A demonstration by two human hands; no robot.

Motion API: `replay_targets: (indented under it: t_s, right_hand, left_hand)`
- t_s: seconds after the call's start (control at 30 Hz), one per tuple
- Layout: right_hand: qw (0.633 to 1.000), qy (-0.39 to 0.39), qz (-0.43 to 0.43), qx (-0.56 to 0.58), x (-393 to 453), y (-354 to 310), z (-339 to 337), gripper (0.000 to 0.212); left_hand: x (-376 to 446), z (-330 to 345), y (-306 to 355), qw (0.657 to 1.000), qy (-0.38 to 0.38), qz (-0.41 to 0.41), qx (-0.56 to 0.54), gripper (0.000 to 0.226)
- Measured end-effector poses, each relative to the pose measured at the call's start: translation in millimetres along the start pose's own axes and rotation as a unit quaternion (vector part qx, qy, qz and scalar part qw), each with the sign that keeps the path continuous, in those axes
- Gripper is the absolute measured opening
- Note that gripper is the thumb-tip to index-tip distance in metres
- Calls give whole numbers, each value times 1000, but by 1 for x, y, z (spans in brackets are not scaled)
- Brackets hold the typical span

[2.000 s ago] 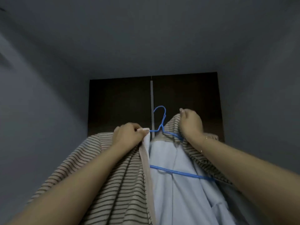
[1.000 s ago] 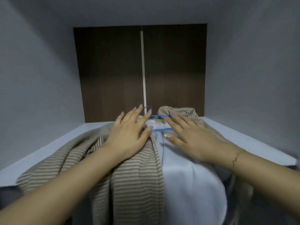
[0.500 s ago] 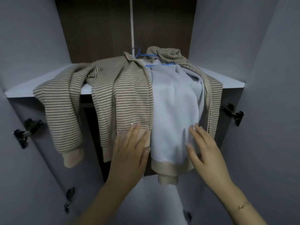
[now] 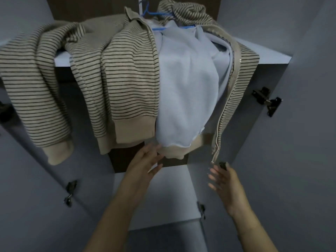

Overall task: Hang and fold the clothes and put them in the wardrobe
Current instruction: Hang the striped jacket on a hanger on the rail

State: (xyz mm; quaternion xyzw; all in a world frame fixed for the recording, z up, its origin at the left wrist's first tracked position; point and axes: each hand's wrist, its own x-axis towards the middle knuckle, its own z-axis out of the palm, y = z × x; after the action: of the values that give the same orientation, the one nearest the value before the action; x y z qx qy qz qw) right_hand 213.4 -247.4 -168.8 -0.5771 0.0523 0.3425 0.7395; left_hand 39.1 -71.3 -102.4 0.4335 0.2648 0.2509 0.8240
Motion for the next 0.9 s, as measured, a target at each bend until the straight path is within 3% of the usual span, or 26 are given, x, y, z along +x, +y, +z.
replay_targets:
  t_s: [0.07, 0.13, 0.3, 0.4, 0.47, 0.7, 0.9]
  right_hand:
    - [995, -34, 73, 66, 21, -2, -1, 59]
    - [990, -45, 109, 73, 38, 0, 1, 61]
    - [975, -16, 136, 176, 53, 6, 1, 33]
    - [959, -59, 122, 247, 50, 4, -8, 20]
    - [956, -103, 94, 259, 42, 2, -13, 22]
    - [967, -237, 69, 69, -10, -11, -2, 19]
    - [952, -305, 32, 3, -55, -19, 31, 21]
  left_hand:
    - [2, 2, 2, 998, -18, -2, -55, 47]
    - [3, 6, 5, 995, -20, -9, -100, 36]
    - [5, 15, 6, 993, 5, 10, -115, 27]
    - [12, 23, 10, 995, 30, 24, -91, 27]
    - [16, 28, 14, 994, 36, 45, -89, 21]
    - [-9, 29, 15, 991, 26, 117, 54, 16]
    - [-33, 35, 21, 977, 3, 148, 154, 20]
